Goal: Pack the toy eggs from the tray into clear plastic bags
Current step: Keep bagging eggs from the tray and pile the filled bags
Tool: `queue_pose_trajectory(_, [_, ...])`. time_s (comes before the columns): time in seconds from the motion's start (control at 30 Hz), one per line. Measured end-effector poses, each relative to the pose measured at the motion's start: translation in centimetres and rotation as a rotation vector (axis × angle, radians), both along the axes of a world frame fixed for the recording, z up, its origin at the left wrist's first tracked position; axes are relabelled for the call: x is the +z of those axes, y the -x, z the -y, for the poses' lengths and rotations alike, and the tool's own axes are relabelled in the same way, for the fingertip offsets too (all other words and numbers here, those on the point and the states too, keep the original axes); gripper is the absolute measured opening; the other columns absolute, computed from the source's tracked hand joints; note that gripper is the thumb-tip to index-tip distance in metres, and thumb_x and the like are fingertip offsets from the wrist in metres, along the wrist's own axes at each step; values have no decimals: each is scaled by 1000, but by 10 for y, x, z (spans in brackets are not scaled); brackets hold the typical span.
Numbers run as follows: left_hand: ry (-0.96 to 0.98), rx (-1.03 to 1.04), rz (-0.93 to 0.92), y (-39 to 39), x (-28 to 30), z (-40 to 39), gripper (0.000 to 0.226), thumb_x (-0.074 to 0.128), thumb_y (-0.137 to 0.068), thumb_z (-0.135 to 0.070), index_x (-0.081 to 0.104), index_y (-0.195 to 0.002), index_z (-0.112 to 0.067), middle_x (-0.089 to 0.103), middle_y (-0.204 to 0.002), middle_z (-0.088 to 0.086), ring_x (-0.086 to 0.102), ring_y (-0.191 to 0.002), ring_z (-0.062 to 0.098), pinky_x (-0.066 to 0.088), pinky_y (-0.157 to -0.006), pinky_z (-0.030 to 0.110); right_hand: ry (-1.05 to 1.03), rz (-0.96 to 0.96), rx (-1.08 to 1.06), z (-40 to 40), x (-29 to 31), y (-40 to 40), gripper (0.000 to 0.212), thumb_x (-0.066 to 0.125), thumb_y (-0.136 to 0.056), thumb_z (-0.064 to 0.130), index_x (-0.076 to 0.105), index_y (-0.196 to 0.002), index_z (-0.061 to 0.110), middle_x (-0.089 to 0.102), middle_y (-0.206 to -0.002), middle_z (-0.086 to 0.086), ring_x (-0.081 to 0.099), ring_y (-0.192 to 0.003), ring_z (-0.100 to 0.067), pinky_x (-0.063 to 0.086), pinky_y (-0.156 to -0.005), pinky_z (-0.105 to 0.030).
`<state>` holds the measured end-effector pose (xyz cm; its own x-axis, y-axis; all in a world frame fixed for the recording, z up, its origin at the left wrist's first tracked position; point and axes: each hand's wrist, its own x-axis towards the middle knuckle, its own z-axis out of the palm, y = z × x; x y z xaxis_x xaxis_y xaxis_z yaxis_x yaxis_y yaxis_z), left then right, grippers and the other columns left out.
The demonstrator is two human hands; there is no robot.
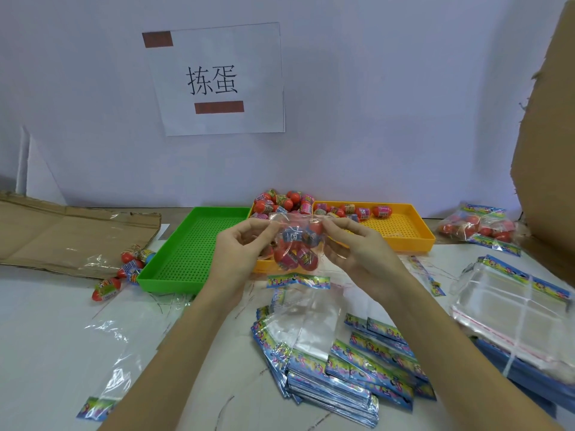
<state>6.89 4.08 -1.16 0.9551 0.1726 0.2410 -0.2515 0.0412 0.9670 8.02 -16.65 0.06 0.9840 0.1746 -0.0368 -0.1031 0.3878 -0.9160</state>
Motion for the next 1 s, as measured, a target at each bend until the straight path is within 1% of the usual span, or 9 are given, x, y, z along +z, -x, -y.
queue_pose_trajectory(0.1, [-26,18,17,0,-2,4,5,79,-93,-19,79,-90,-15,68,-66,-8,56,-59,6,51,-59,20,-107,-71,-22,-4,-2,0,4,74,-92,14,72,-88,15,75,-94,-3,66,-91,-21,57,-86,-31])
queue_pose_trajectory(0.2, [-170,22,61,-1,-4,2,4,75,-97,-17,78,-99,-18,70,-76,-7,60,-69,11,53,-67,27,-30,-46,-95,-7,-2,1,4,69,-97,11,69,-93,13,75,-96,-5,67,-91,-21,56,-84,-31])
queue_pose_trajectory(0.3, [-125,3,64,0,-3,0,10,75,-97,-26,77,-104,-19,73,-86,-1,65,-71,11,56,-66,26,16,-15,-95,-5,-1,3,3,68,-97,11,69,-98,9,74,-102,-10,70,-92,-22,58,-86,-33])
queue_pose_trajectory(0.4, [-72,46,62,0,-3,0,13,77,-92,-32,80,-93,-19,76,-80,-4,67,-70,10,57,-65,24,163,43,-88,-7,-1,4,8,67,-99,13,72,-102,9,75,-106,-12,71,-95,-21,59,-75,-26])
queue_pose_trajectory(0.53, [-48,95,60,-4,-5,-6,16,79,-92,-29,79,-94,-12,77,-85,9,68,-76,20,60,-78,45,461,204,-13,-8,-1,6,19,64,-102,26,77,-109,15,78,-97,-2,72,-84,-11,59,-72,-22])
queue_pose_trajectory(0.67, [-86,112,76,-6,-7,-9,16,77,-95,-28,80,-95,-12,77,-85,10,67,-78,18,58,-80,40,616,312,38,-1,3,7,23,64,-102,26,82,-97,12,77,-85,-6,69,-72,-16,57,-66,-24])
queue_pose_trajectory(0.83, [-216,141,112,-7,-10,-7,11,72,-100,-19,76,-107,-13,78,-89,-2,72,-78,3,55,-69,14,264,185,-346,21,10,-4,19,66,-101,15,78,-96,1,75,-80,-12,72,-67,-19,58,-64,-21])
queue_pose_trajectory(0.93, [-311,131,128,-5,-9,-7,17,76,-93,-3,76,-109,-10,78,-101,-1,73,-91,1,56,-78,13,-196,54,-640,45,16,-11,22,60,-104,9,70,-114,-7,75,-102,-17,76,-74,-15,60,-71,-21])
queue_pose_trajectory(1.0, [-329,99,120,-3,-8,-4,16,78,-92,-3,76,-105,-12,78,-99,-2,74,-92,6,59,-83,18,-364,-10,-685,56,16,-13,32,56,-106,10,57,-132,-10,71,-119,-20,77,-88,-18,62,-79,-25])
